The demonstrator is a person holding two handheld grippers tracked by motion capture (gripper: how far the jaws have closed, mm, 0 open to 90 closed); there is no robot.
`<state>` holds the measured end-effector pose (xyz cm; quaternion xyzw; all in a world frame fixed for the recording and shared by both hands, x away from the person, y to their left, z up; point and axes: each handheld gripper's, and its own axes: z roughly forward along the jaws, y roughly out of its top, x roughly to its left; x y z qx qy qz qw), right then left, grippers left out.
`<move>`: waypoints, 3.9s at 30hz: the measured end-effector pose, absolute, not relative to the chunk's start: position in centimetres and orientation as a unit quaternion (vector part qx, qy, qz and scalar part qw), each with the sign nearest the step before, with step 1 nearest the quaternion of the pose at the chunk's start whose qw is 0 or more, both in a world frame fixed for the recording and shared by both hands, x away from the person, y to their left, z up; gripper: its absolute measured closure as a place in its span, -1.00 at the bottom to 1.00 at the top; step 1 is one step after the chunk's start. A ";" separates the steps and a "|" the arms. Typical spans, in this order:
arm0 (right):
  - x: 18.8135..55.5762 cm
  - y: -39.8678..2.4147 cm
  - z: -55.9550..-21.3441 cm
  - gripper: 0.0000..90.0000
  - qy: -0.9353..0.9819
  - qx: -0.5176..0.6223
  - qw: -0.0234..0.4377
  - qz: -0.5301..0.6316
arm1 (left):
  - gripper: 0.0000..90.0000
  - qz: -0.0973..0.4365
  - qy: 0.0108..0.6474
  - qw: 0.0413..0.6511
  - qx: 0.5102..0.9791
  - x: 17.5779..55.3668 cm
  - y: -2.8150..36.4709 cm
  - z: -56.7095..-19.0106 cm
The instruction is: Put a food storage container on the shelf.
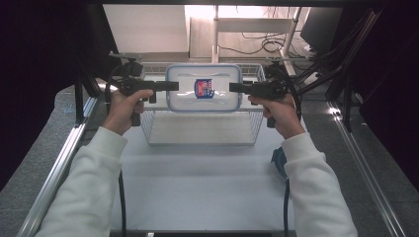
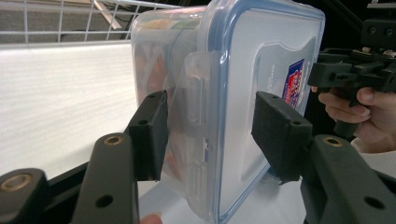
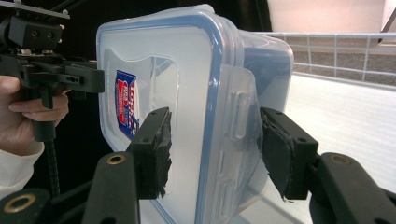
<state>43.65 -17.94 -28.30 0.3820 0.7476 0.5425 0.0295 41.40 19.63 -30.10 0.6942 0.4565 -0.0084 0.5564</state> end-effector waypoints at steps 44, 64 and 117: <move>50.0 -16.5 -29.7 -0.13 0.676 0.540 -0.052 0.500 | -0.02 -0.074 0.534 0.568 0.621 47.7 20.1 -32.8; 51.0 -15.6 -30.1 -0.28 0.651 0.598 -0.046 0.465 | -0.12 -0.078 0.564 0.570 0.592 49.0 19.5 -33.9; 28.7 -27.3 -41.1 -0.58 0.781 0.399 0.109 0.468 | -0.48 0.099 0.455 0.462 0.755 25.3 18.8 -45.0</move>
